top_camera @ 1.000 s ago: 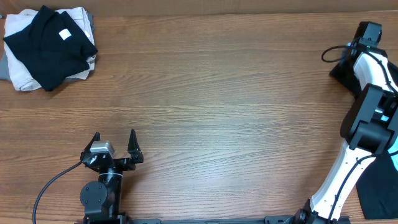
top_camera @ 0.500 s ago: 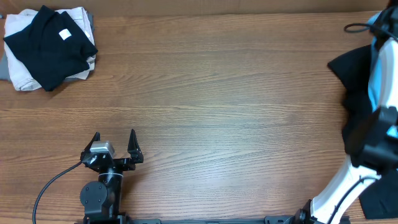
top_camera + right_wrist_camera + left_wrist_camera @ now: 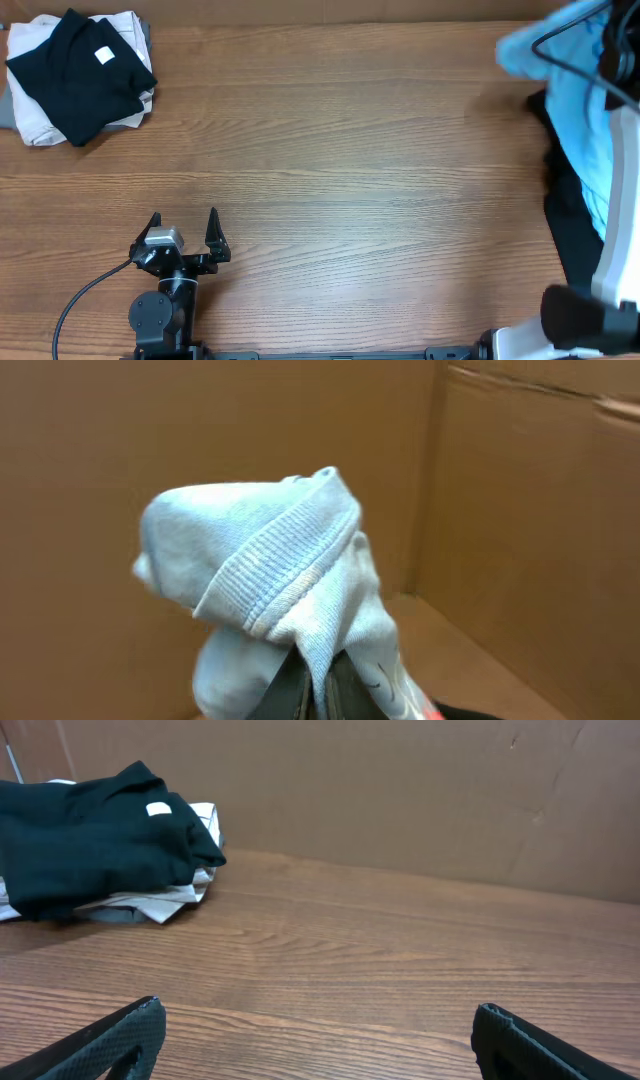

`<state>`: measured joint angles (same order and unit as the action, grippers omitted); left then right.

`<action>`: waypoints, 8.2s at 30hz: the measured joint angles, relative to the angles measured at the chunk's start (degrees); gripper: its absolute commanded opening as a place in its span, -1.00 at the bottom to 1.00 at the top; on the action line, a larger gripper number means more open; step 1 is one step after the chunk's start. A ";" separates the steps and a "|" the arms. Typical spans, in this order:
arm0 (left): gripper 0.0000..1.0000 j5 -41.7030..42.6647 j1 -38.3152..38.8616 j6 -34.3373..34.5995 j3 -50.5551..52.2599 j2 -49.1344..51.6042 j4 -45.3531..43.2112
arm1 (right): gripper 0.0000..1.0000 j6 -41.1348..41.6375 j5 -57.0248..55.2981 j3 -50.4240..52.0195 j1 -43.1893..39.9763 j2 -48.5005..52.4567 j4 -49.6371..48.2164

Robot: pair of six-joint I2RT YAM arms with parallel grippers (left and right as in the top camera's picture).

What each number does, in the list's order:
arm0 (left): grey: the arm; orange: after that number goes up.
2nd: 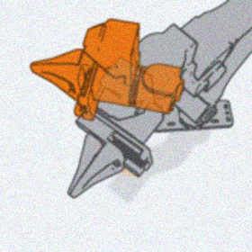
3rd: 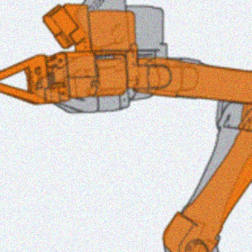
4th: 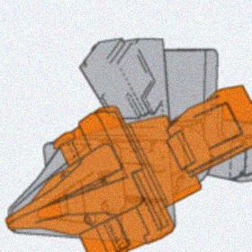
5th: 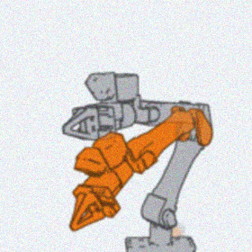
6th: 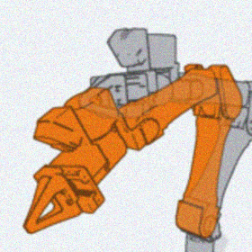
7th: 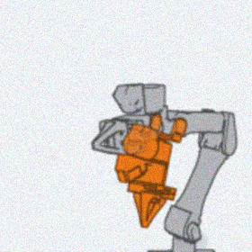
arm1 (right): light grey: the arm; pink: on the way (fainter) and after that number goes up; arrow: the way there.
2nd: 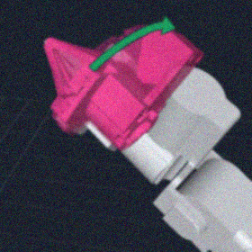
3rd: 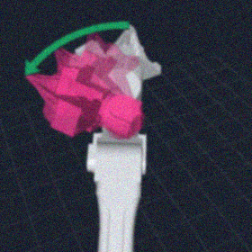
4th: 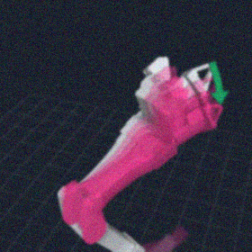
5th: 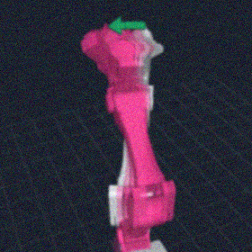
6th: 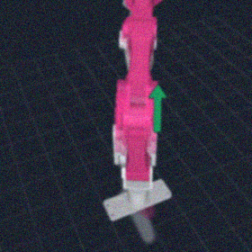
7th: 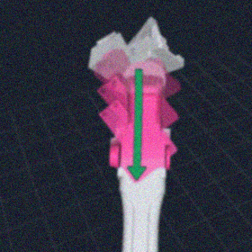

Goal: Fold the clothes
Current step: 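Lift the light-blue T-shirt and drag it left onto the table center, then move the left gripper to the shirt's left end and grasp it, then grasp the shirt's right end with the right gripper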

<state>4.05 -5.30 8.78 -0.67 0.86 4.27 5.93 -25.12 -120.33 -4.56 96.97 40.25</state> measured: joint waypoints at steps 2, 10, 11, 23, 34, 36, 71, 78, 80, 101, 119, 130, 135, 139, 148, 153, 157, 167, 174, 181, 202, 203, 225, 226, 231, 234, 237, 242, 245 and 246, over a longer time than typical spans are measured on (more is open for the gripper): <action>1.00 -0.02 0.00 0.00 0.00 0.00 0.00 | -0.92 0.09 3.02 -0.24 4.07 -1.46 0.39; 1.00 -0.02 0.00 0.00 0.00 0.00 0.00 | -0.92 6.40 19.69 -0.57 20.46 0.76 3.91; 1.00 -0.02 0.00 0.00 0.00 0.00 0.00 | -0.93 7.93 22.38 -0.57 22.80 2.25 3.89; 0.99 -0.02 0.00 -0.02 0.00 0.00 0.00 | -0.67 17.31 36.41 0.09 41.09 24.37 -2.49; 1.00 -0.02 0.00 0.00 0.00 0.00 0.00 | 1.00 18.03 38.07 -1.14 43.30 25.20 -3.06; 0.99 -0.02 0.00 0.00 0.00 0.00 0.00 | 1.00 18.01 38.18 -1.44 40.85 25.09 0.42; 1.00 20.00 -0.04 5.35 -0.48 0.00 -11.72 | 1.00 15.02 39.89 -2.49 0.02 17.86 46.18; 1.00 23.91 -0.04 1.62 -16.06 6.21 2.38 | 1.00 15.04 39.69 -2.49 0.04 17.86 45.35; 1.00 23.80 -0.04 -0.48 -23.23 12.22 9.14 | 1.00 15.04 39.71 -2.49 0.04 17.86 45.33; 1.00 14.45 -0.04 -1.03 -62.73 73.88 48.76 | 1.00 15.02 39.67 -2.51 0.04 17.84 45.27; 1.00 -2.19 7.21 7.87 -65.53 94.95 44.04 | 1.00 15.02 39.67 -2.51 0.04 17.84 45.31; 1.00 -6.27 11.54 8.87 -65.81 99.93 35.28 | 1.00 14.99 39.67 -2.51 0.04 17.84 45.29; 1.00 -6.51 11.54 8.90 -65.83 102.66 33.48 | 1.00 14.99 39.69 -2.51 0.04 17.84 45.27; 1.00 -6.49 11.54 8.90 -65.83 105.24 33.42 | 1.00 14.97 39.67 -2.51 0.04 17.84 45.27; 0.54 -7.45 11.54 8.90 -65.83 106.95 33.33 | 1.00 14.99 39.69 -2.51 0.04 17.84 45.27; 0.29 -8.24 11.54 8.92 -65.85 106.95 33.40 | 1.00 15.02 39.69 -2.51 0.04 17.84 45.27; 0.29 -8.46 11.54 8.94 -65.85 106.95 33.40 | 1.00 15.02 39.67 -2.51 0.04 17.84 45.31; -0.15 -8.68 11.56 9.07 -65.88 106.95 32.96 | 1.00 14.99 39.67 -2.51 0.04 17.84 45.27; -0.86 -8.35 11.56 9.14 -65.92 107.71 32.11 | 1.00 14.99 39.69 -2.51 0.04 17.84 45.24; -0.92 -7.61 11.54 9.09 -66.75 108.74 32.17 | 1.00 14.97 39.67 -2.51 0.04 17.84 45.27; -0.92 -7.30 11.54 12.11 -77.92 101.13 57.37 | 1.00 15.04 39.67 -2.51 0.04 17.84 41.13; -0.92 -7.30 11.54 12.28 -78.55 99.84 58.80 | 1.00 15.04 39.32 -2.51 0.04 17.84 41.44; -0.92 -9.57 11.54 13.57 -79.32 75.93 66.05 | 1.00 18.51 36.76 6.58 0.76 18.99 48.78; -0.92 -10.16 11.54 13.60 -79.32 75.12 66.07 | 1.00 18.75 36.76 6.58 1.27 18.99 49.03; -0.92 -11.67 11.54 13.60 -79.32 74.36 65.96 | 1.00 19.21 37.42 6.80 6.49 18.99 48.74; -0.92 -12.24 11.54 13.60 -79.32 74.36 65.59 | 1.00 19.58 37.46 8.87 10.86 18.99 48.04; -0.92 -12.63 11.54 13.60 -79.32 74.36 65.59 | 1.00 21.55 35.78 11.87 13.97 18.99 46.16; -0.92 -13.20 11.54 13.60 -79.32 74.36 66.95 | 1.00 23.30 33.86 17.11 13.60 19.06 36.89; -0.92 -13.33 11.54 13.60 -79.32 74.36 68.02 | 1.00 22.29 33.59 19.23 12.68 19.08 31.52; -0.92 -13.33 11.54 13.60 -79.32 74.36 68.17 | 1.00 21.62 33.44 19.56 12.44 19.08 30.05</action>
<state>-9.28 6.24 22.37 -79.99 75.22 72.44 27.55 8.32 -100.77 7.88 116.05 70.30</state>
